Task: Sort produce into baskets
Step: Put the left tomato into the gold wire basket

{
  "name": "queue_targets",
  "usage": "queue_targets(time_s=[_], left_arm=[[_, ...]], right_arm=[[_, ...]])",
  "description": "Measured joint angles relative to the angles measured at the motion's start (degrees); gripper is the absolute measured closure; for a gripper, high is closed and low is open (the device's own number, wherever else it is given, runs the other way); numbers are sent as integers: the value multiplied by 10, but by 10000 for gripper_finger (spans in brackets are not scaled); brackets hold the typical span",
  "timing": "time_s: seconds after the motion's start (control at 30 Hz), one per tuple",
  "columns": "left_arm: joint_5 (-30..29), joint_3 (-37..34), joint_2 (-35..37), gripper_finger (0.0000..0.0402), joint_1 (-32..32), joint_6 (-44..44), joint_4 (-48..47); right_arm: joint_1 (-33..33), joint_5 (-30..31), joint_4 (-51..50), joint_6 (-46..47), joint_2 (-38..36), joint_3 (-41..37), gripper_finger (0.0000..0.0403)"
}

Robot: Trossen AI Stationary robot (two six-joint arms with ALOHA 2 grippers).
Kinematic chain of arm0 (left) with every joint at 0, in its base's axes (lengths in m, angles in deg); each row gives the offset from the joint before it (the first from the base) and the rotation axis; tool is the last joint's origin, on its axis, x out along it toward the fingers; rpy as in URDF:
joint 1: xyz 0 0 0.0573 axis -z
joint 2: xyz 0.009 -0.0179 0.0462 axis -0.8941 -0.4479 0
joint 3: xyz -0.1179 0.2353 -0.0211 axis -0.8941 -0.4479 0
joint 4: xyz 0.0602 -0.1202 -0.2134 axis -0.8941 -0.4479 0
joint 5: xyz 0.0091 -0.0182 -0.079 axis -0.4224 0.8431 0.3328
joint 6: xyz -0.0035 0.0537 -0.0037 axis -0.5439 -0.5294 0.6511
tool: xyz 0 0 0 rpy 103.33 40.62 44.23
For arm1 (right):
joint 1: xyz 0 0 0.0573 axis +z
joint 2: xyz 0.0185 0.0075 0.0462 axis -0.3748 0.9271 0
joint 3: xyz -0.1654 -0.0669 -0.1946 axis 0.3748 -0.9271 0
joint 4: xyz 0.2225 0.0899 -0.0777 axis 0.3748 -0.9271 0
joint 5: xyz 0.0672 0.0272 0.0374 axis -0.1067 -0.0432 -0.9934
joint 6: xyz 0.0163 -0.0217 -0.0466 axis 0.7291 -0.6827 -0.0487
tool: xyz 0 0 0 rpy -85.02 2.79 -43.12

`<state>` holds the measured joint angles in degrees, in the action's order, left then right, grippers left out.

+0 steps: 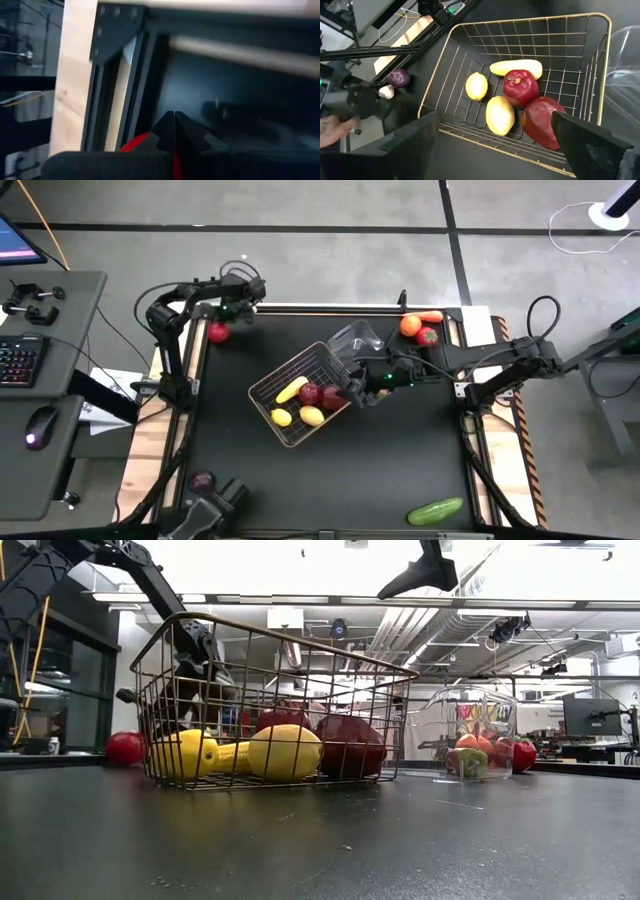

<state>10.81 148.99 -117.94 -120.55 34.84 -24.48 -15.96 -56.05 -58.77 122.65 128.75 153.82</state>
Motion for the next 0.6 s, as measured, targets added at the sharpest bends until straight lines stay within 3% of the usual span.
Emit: queue_targets(time_s=[0.3,0.6], left_arm=[[27,-62,42,401,90,53,-24],[16,-158,137,401,143,107,-84]], right_arm=[[17,1,0,0,0,0,26],[60,52,0,-1,0,0,26]])
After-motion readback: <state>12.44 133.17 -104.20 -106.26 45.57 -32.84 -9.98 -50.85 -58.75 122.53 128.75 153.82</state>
